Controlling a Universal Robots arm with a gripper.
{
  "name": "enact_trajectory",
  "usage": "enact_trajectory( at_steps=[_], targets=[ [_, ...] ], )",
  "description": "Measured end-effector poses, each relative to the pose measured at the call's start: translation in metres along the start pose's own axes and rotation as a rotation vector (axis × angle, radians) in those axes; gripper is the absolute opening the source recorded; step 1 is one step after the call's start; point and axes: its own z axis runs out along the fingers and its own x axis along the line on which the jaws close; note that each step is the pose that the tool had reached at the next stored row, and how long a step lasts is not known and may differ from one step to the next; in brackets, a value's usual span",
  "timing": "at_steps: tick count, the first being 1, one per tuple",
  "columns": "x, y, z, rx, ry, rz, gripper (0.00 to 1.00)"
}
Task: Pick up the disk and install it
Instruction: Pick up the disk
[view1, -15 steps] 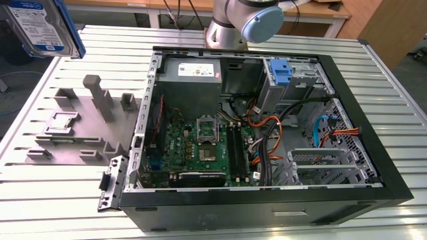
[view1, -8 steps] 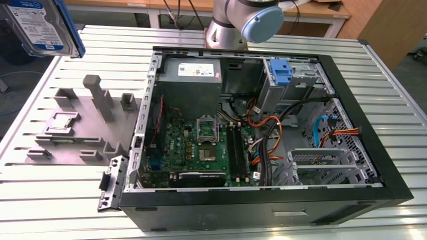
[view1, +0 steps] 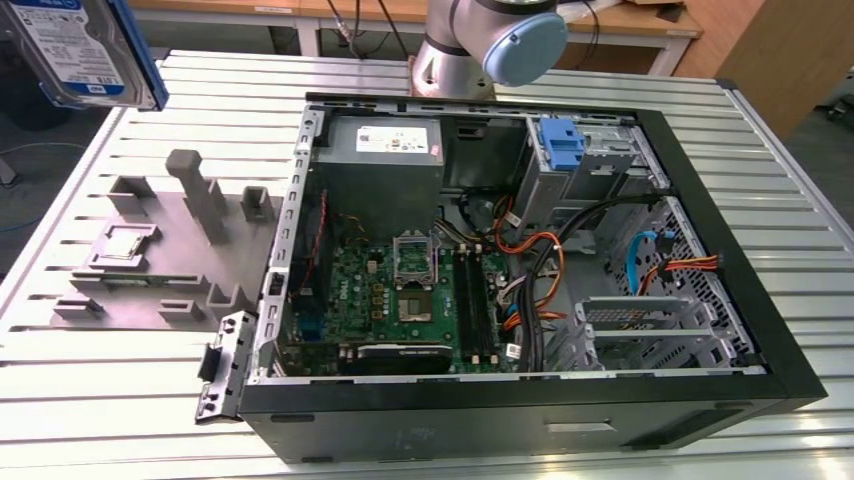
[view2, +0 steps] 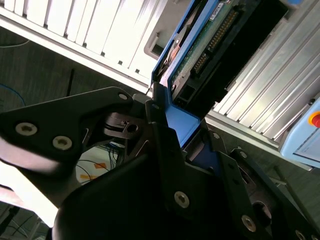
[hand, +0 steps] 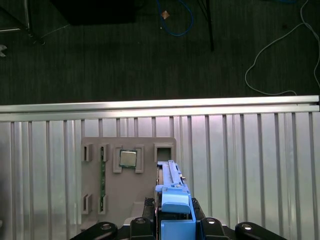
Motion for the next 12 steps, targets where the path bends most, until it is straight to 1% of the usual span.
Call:
enact_trajectory(
  at_steps=[12],
  targets=[
    [0.0, 0.0, -0.0021, 0.0001, 0.0004, 0.0, 0.36]
  ],
)
